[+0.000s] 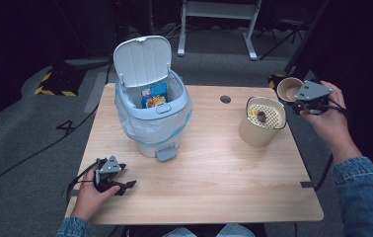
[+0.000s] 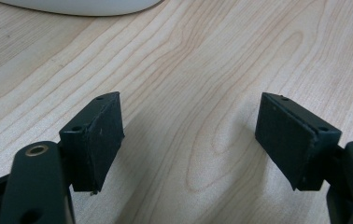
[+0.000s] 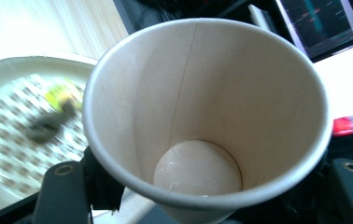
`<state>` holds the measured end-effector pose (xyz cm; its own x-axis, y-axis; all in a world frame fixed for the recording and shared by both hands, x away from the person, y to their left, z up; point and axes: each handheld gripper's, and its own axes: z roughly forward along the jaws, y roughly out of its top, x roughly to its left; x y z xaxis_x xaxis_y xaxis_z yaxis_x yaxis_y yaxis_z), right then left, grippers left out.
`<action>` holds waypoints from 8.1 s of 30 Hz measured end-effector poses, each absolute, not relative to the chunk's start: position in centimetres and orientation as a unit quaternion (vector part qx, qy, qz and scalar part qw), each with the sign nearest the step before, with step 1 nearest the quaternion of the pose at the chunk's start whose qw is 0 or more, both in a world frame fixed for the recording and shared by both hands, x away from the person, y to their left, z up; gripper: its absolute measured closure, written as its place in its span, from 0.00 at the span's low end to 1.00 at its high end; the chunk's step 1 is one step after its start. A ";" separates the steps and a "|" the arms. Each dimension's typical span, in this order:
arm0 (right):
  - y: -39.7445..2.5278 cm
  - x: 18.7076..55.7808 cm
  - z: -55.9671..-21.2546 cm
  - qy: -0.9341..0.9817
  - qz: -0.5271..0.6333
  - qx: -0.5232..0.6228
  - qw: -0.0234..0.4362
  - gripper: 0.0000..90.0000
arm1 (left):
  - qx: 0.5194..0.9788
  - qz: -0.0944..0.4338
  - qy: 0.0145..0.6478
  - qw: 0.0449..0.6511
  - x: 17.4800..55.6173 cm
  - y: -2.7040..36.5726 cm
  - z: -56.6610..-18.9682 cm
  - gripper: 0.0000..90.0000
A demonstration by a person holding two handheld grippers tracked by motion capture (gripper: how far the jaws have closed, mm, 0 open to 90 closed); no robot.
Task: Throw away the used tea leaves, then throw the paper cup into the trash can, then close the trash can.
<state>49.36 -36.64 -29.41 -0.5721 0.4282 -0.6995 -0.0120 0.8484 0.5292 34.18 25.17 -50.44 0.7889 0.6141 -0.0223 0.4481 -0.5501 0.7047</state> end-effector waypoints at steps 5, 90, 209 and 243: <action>-37.3 49.0 -29.4 0.841 0.331 0.190 0.384 0.35 | 0.874 0.112 0.303 0.363 34.2 25.2 -50.4 0.26; -4.5 52.2 -26.0 0.861 0.482 0.137 0.084 0.33 | 0.872 0.115 0.307 0.364 34.8 25.0 -50.4 0.27; -36.5 38.0 -49.1 0.853 0.401 0.304 0.136 0.27 | 0.802 0.102 0.254 0.530 37.6 28.6 -33.7 0.47; -36.0 37.7 -50.4 0.856 0.383 0.317 0.142 0.25 | 0.756 0.164 0.279 0.569 47.3 30.3 -22.6 0.54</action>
